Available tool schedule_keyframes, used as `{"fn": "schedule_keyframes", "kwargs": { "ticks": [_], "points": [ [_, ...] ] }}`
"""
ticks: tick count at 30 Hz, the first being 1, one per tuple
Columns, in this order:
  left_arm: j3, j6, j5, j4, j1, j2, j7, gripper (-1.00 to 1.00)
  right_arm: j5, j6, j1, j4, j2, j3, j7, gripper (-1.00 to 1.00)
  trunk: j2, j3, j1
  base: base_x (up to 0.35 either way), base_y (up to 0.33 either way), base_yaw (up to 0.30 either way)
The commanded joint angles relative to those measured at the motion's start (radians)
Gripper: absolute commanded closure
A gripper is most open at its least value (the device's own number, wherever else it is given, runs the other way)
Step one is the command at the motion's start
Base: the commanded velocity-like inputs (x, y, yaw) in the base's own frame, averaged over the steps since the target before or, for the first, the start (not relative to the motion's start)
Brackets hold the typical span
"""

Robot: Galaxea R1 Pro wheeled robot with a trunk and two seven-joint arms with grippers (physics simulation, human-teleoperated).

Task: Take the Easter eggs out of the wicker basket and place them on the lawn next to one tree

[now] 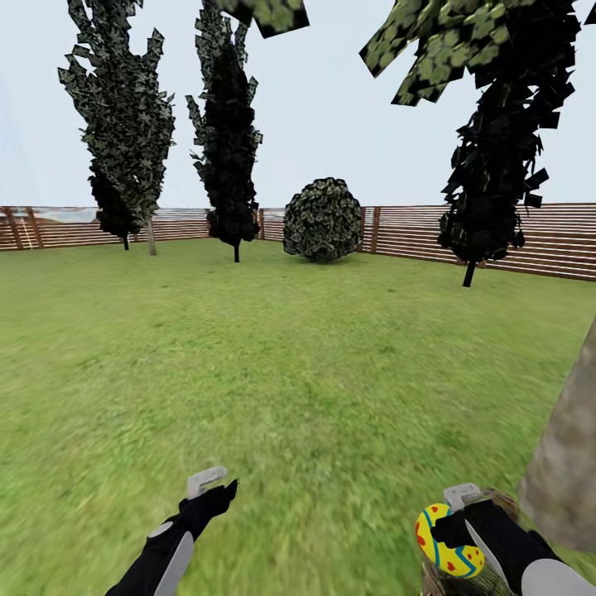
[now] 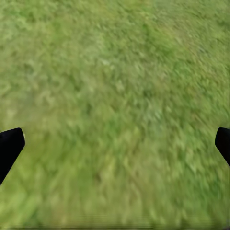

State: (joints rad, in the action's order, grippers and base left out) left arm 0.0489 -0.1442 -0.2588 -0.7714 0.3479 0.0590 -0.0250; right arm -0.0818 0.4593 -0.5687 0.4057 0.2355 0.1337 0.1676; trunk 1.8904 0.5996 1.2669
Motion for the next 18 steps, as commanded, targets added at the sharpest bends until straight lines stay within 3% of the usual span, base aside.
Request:
{"fn": "schedule_keyframes", "kwargs": {
  "ticks": [1, 18],
  "points": [
    [0.004, -0.007, -0.011, 0.001, 0.000, 0.001, -0.003, -1.00, -0.009, 0.006, 0.000, 0.002, 0.001, 0.002, 0.006, 1.00, 0.001, 0.001, 0.000, -0.135, 0.326, 0.000],
    [0.006, -0.006, -0.011, 0.004, 0.000, 0.001, -0.003, -1.00, -0.007, -0.036, 0.000, 0.002, 0.001, 0.001, 0.006, 1.00, 0.001, 0.001, 0.000, -0.093, 0.328, 0.000]
  ]
}}
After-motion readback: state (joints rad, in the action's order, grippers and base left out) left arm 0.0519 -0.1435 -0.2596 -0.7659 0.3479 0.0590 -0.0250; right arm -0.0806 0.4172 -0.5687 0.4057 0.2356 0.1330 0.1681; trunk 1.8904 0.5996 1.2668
